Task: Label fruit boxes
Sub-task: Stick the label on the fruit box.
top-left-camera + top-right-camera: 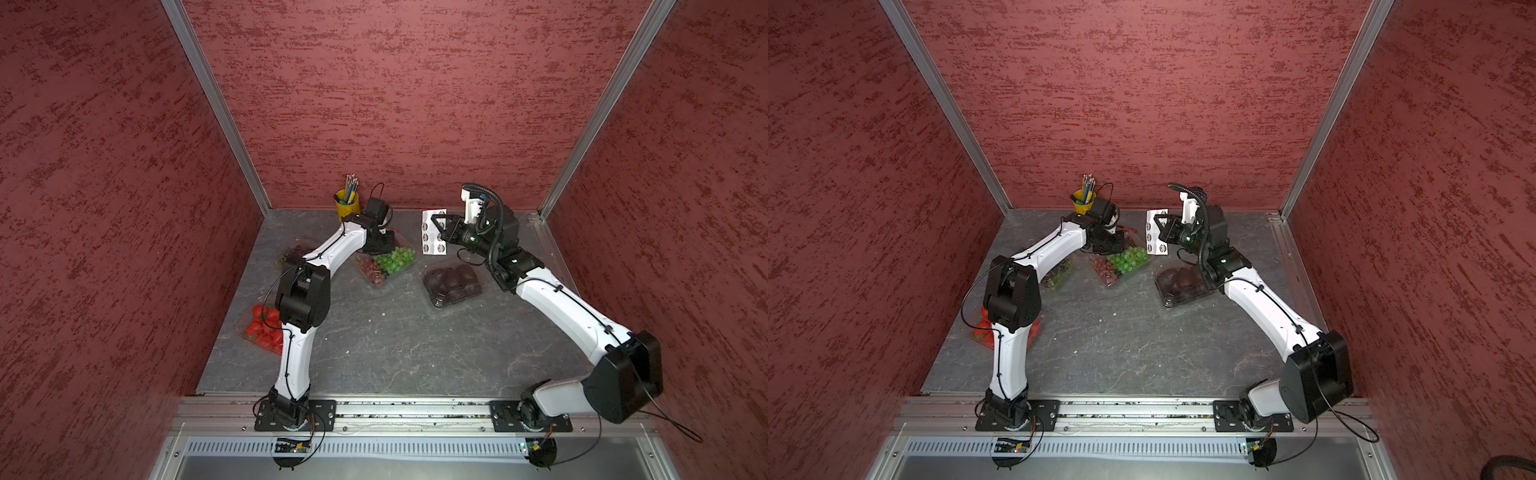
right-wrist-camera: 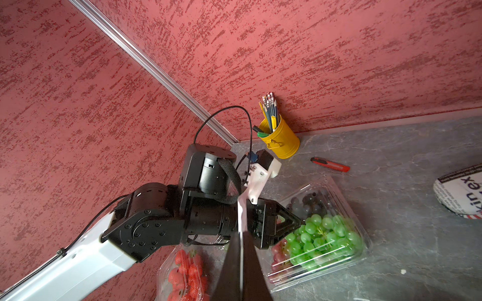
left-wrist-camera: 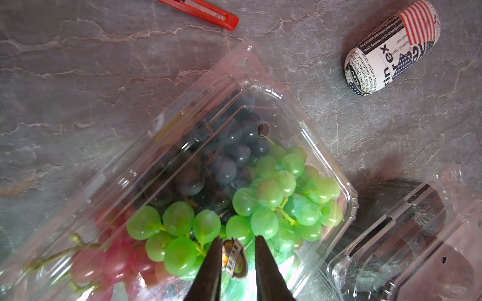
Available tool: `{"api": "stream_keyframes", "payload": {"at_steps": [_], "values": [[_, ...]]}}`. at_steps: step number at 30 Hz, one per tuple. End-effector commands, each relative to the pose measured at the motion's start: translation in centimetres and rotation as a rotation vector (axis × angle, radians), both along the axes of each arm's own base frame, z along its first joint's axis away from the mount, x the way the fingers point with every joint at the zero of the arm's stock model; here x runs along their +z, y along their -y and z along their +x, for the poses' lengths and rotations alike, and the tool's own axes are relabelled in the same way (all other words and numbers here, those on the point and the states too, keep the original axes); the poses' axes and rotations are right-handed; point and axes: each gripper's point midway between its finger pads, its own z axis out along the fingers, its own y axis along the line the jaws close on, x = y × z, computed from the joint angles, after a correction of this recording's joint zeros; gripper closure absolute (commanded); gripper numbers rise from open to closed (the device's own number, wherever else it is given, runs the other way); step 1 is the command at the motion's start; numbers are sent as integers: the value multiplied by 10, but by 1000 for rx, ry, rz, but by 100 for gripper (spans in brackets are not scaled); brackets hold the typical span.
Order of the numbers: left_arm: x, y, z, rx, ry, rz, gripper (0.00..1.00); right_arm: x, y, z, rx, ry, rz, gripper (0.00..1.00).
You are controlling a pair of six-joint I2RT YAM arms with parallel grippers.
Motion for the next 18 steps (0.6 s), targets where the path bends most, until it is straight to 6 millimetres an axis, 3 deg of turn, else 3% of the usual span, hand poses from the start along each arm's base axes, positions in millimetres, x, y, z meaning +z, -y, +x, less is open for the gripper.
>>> {"api": "stream_keyframes", "payload": {"at_steps": [1,11,18], "values": [[-3,6,-6,-13,-15,-14,72,9,3,-2,0,24,24,100],[29,-2,-2,1,61,6,62,8,2,-2,2,22,27,100],[28,3,-3,-10,54,0,62,8,1,-2,6,21,32,100]]}}
